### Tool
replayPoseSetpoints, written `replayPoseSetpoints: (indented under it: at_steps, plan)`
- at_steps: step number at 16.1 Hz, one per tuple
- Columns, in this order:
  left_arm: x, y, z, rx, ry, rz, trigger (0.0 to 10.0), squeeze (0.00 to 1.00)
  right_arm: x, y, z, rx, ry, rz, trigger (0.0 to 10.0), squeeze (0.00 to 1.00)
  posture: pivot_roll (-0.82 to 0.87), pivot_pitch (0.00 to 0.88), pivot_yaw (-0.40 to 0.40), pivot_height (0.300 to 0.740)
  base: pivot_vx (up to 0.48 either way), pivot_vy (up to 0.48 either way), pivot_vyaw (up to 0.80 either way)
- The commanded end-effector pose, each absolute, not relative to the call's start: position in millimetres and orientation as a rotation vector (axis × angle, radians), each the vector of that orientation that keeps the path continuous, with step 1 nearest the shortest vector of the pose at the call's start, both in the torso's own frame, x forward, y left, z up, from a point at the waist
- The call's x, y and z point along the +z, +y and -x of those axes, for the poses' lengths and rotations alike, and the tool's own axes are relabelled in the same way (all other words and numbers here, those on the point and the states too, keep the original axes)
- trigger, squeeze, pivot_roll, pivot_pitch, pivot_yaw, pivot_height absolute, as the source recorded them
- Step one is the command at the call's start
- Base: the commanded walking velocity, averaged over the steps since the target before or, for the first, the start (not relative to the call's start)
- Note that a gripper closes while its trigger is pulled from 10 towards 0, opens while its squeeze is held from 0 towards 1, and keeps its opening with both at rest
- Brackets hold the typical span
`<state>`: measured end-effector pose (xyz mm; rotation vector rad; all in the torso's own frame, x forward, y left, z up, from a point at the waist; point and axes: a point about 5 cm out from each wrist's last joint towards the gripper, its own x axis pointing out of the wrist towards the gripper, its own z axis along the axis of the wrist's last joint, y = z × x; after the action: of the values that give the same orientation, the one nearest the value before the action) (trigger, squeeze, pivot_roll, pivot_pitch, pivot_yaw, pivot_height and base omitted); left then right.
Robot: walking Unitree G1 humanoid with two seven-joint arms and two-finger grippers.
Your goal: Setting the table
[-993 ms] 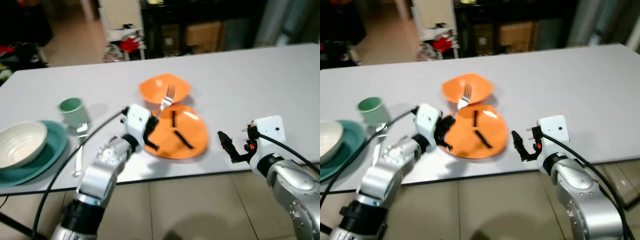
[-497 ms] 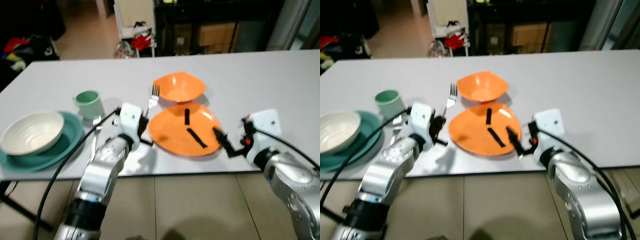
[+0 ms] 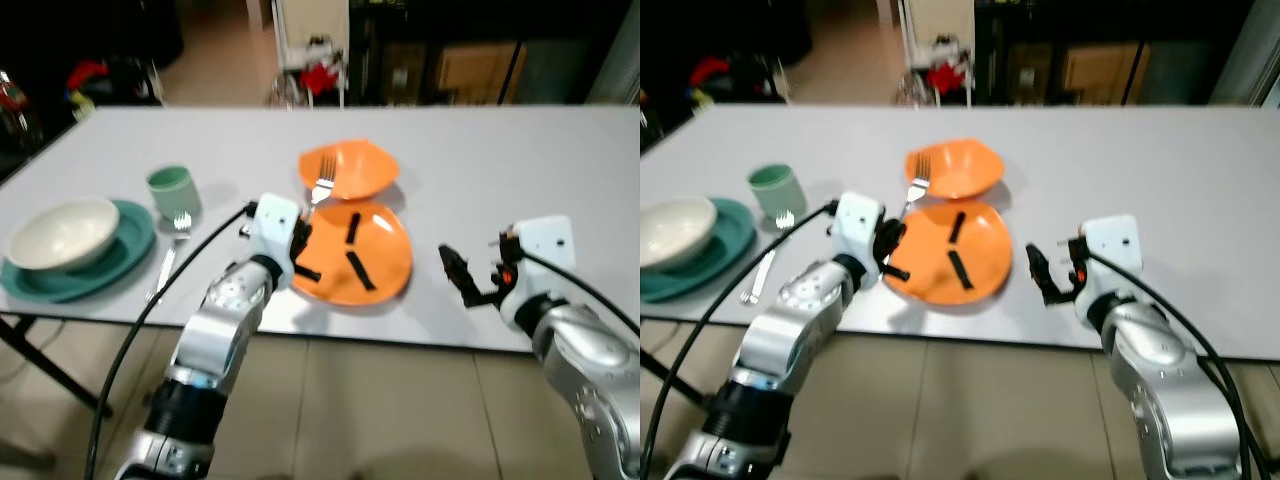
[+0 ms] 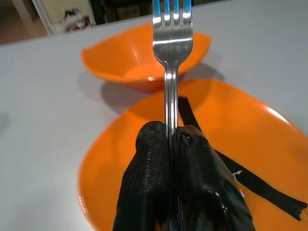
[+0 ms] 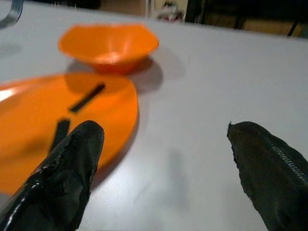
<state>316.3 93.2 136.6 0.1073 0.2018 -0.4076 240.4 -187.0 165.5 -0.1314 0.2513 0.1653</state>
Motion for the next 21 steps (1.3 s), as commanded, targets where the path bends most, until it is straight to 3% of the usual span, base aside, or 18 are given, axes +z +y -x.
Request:
replayPoseSetpoints:
  at_steps: [1,7,12,21]
  plan:
    - [138,96,-323,-0.426,0.204,-0.114,10.0,0.0,168,-181,-238,0.203,0.245,0.117,10.0,0.0,-0.05,0.0,0.08,0.74,0.0,0.0,0.0]
    - [120,89,-353,-0.406,0.385,-0.134,10.0,0.0,169,-175,-230,0.343,0.28,0.158,10.0,0.0,-0.07,0.0,0.09,0.74,0.0,0.0,0.0]
    - [119,99,-376,-0.241,0.508,-0.099,10.0,0.0,171,-170,-227,0.439,0.291,0.189,10.0,0.0,-0.09,0.0,0.106,0.74,0.0,0.0,0.0]
    - [112,95,-379,-0.155,0.617,-0.011,10.0,0.0,169,-163,-218,0.592,0.341,0.244,10.0,0.0,-0.09,0.0,0.1,0.74,0.0,0.0,0.0]
